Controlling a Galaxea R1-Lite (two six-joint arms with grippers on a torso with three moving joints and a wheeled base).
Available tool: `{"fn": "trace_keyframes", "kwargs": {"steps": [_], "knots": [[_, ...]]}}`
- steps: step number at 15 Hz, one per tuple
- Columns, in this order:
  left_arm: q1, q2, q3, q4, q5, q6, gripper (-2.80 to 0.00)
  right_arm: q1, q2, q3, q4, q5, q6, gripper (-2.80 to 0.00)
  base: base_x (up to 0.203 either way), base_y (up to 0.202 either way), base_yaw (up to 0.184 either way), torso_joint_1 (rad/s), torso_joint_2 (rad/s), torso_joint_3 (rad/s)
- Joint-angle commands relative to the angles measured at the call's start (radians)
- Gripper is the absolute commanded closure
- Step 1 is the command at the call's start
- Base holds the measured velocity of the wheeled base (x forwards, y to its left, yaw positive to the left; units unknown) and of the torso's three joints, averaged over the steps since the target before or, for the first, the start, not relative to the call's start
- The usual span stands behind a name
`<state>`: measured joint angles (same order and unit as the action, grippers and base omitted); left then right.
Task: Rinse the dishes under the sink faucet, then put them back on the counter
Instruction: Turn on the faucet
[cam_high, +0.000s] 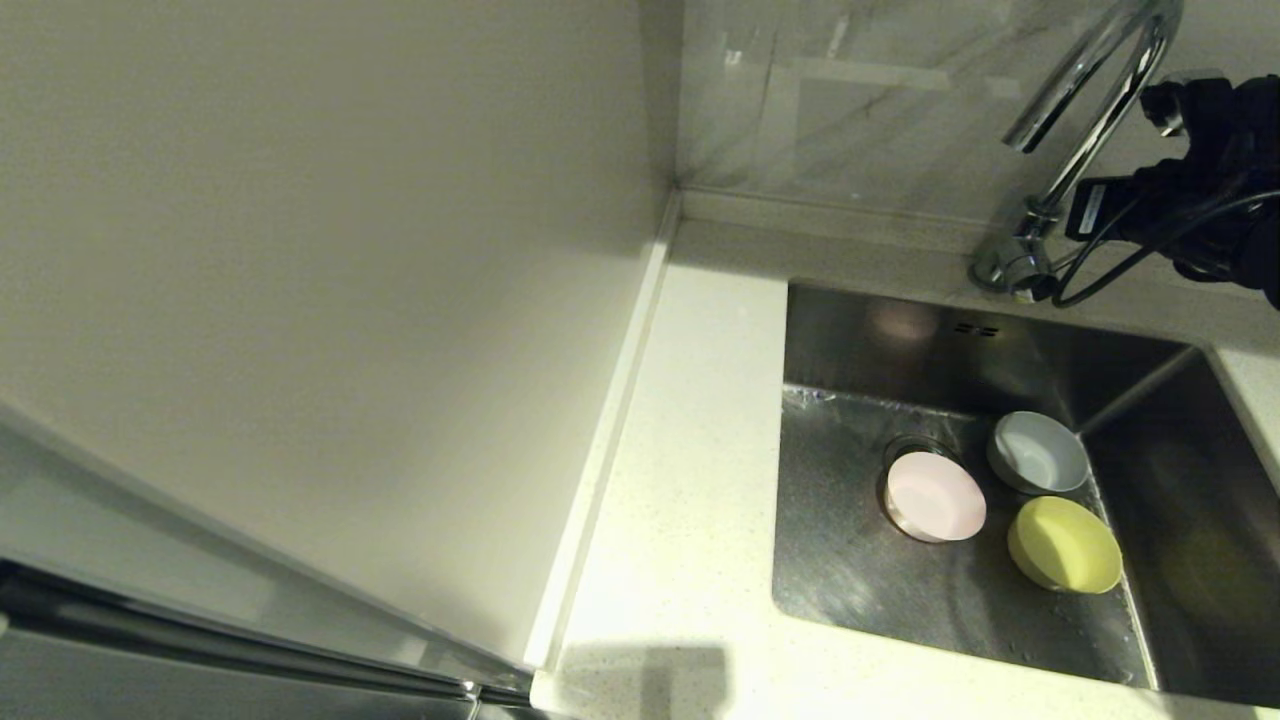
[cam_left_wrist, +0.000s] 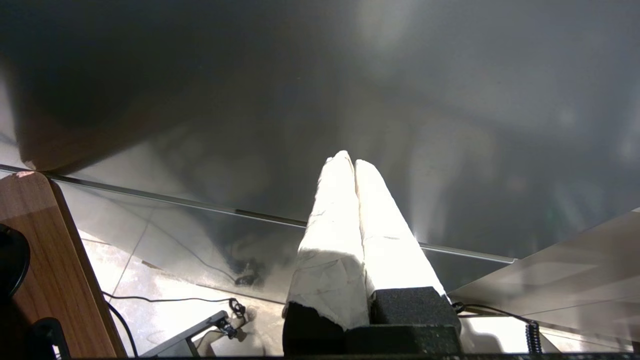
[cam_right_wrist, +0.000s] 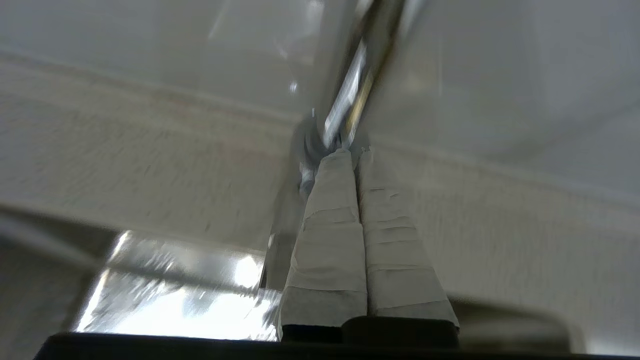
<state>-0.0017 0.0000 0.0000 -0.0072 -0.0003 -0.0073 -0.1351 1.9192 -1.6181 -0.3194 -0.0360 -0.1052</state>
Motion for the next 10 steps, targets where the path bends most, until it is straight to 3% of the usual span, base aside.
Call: {"fn": "trace_keyframes", "kwargs": {"steps": [1, 7, 10], "knots": [[0.000, 0.000, 0.003, 0.000, 0.000, 0.000, 0.00, 0.003, 0.060, -0.023, -0.035, -0.004, -0.029, 0.00, 0.000, 0.000, 0.000, 0.000, 0.00, 0.000], [0.000, 0.000, 0.003, 0.000, 0.001, 0.000, 0.00, -0.004, 0.101, -0.065, -0.038, -0.037, -0.130, 0.00, 0.000, 0.000, 0.000, 0.000, 0.00, 0.000], [0.000, 0.000, 0.003, 0.000, 0.001, 0.000, 0.00, -0.043, 0.094, -0.064, -0.031, -0.047, -0.239, 0.00, 0.000, 0.000, 0.000, 0.000, 0.00, 0.000]]}}
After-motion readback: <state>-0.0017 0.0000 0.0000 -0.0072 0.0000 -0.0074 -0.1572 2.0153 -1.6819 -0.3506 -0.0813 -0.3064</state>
